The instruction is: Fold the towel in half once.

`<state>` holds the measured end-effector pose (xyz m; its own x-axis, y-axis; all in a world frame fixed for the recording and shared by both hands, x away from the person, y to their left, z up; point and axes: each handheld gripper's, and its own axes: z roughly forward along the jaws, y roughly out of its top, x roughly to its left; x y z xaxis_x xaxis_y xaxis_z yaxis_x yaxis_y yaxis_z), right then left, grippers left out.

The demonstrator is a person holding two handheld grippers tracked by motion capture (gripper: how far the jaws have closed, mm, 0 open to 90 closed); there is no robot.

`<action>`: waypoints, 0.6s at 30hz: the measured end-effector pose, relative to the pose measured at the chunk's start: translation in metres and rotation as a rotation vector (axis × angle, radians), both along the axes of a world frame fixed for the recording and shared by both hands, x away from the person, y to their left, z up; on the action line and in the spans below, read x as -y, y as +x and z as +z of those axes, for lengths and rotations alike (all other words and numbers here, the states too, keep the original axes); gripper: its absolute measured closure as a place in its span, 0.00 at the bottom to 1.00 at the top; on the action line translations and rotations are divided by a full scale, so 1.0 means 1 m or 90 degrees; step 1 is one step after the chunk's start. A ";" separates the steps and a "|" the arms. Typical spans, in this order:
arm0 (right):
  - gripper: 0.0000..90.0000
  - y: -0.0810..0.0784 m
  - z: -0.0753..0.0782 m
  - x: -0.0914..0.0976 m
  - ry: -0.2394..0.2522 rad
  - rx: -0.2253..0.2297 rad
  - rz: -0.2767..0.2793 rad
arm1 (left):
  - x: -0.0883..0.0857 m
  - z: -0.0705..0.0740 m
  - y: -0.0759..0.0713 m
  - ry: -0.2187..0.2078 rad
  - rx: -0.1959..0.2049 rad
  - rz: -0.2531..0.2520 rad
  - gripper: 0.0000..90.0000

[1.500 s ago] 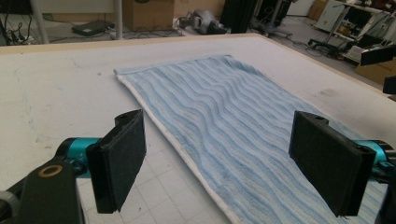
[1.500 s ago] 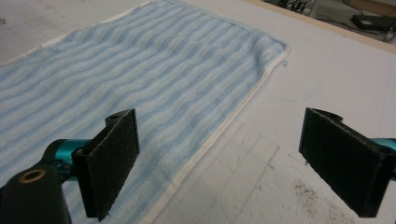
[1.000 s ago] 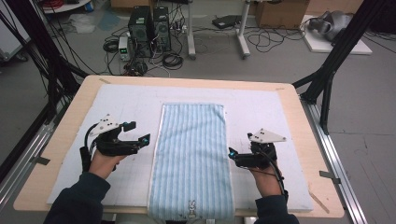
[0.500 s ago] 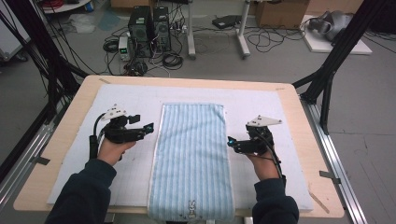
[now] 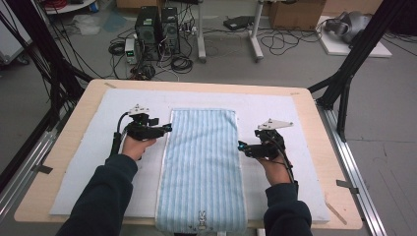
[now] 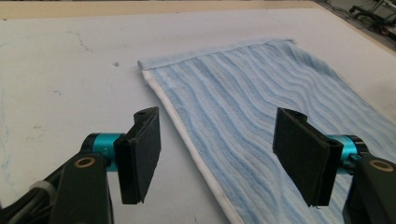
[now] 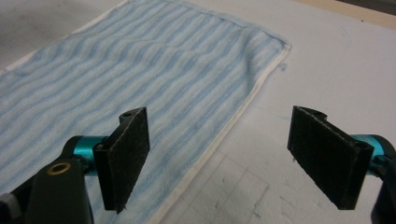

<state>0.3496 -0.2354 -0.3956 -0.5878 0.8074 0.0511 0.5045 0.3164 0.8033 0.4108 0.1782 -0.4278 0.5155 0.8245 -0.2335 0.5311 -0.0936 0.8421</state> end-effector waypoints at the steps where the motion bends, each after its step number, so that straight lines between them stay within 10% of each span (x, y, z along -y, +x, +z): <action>1: 0.22 0.000 0.000 0.001 0.004 0.000 -0.003 | 0.001 -0.003 0.001 0.005 -0.002 0.006 0.36; 6: 0.22 0.000 -0.003 0.001 0.004 -0.002 -0.012 | 0.011 -0.015 0.005 0.057 -0.005 0.001 0.34; 18: 0.22 0.009 -0.010 0.001 -0.004 -0.010 -0.040 | 0.026 -0.024 0.001 0.161 0.010 -0.004 0.69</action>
<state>0.3586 -0.2364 -0.4061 -0.5351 0.8430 0.0547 0.5367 0.2893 0.7927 0.4121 0.1527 -0.4515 0.5224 0.8526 -0.0125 0.5166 -0.3049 0.8001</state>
